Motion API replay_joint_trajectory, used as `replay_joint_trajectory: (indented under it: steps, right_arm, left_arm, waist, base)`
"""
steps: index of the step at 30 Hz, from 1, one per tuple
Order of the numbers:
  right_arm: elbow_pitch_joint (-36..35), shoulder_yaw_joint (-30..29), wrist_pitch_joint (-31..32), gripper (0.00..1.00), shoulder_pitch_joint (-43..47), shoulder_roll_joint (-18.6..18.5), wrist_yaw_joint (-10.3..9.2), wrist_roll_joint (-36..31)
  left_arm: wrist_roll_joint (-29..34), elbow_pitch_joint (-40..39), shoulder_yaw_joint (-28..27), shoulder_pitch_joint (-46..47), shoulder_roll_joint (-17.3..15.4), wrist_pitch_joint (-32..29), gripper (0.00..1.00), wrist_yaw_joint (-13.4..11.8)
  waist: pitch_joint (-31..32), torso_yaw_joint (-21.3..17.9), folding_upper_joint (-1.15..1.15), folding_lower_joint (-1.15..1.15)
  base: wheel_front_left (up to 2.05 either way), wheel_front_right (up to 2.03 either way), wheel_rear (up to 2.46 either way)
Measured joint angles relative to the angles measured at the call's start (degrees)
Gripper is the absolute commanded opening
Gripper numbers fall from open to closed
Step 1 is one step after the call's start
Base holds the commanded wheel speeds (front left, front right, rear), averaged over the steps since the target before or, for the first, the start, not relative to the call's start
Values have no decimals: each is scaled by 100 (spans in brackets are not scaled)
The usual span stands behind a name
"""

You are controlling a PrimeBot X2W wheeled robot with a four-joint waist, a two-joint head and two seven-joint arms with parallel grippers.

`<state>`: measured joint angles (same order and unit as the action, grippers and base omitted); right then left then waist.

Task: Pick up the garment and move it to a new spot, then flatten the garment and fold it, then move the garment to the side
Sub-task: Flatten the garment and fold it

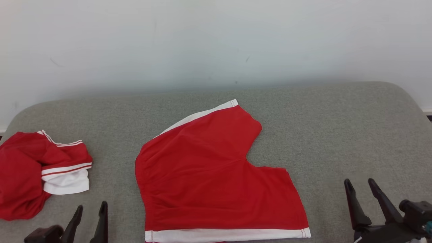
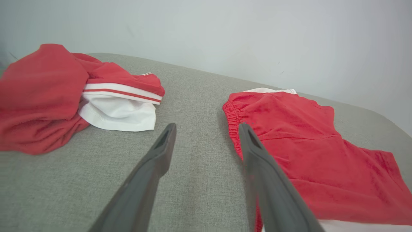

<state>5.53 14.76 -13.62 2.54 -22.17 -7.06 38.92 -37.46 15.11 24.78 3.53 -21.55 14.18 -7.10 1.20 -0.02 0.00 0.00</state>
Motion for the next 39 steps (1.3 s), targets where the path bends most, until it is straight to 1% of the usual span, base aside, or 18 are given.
replay_joint_trajectory:
  steps: [6, 10, 15, 19, 24, 29, 39]
  right_arm:
    - [-141, -172, -9, 100, 216, 40, -7, -249]
    - [-277, -169, -51, 100, 211, 64, -7, -530]
    - [-326, -277, -51, 100, 227, 42, -7, -753]
    - [-359, -636, -51, 100, 321, 192, -8, -760]
    - [-400, -829, -52, 100, 376, 327, -8, -764]
    - [-405, -876, 9, 100, 508, 419, -8, -911]
    - [-533, -965, 327, 100, 548, 478, -8, -1179]
  left_arm:
    - [244, -37, -455, -269, 210, 1, 100, -1]
    - [539, -134, -666, -341, 207, 7, 100, -1]
    - [814, -241, -738, -339, 264, 8, 100, -1]
    - [845, -365, -843, -345, 377, 8, 100, -1]
    - [900, -481, -946, -454, 459, 8, 100, -2]
    - [1113, -545, -953, -481, 512, -22, 100, -1]
    - [1436, -665, -985, -571, 516, -444, 100, -1]
  waist:
    - [-45, -52, 0, 0]
    - [-116, -97, 0, 0]
    - [-191, -144, 0, 1]
    - [-197, -158, 0, 0]
    - [-191, -165, 1, 0]
    - [-179, -167, 1, 0]
    - [-171, -164, 0, 1]
  base:
    - [0, 0, 0]
    - [0, 0, 0]
    - [0, 0, 0]
    - [0, 0, 0]
    - [0, 0, 0]
    - [0, 0, 0]
    - [0, 0, 0]
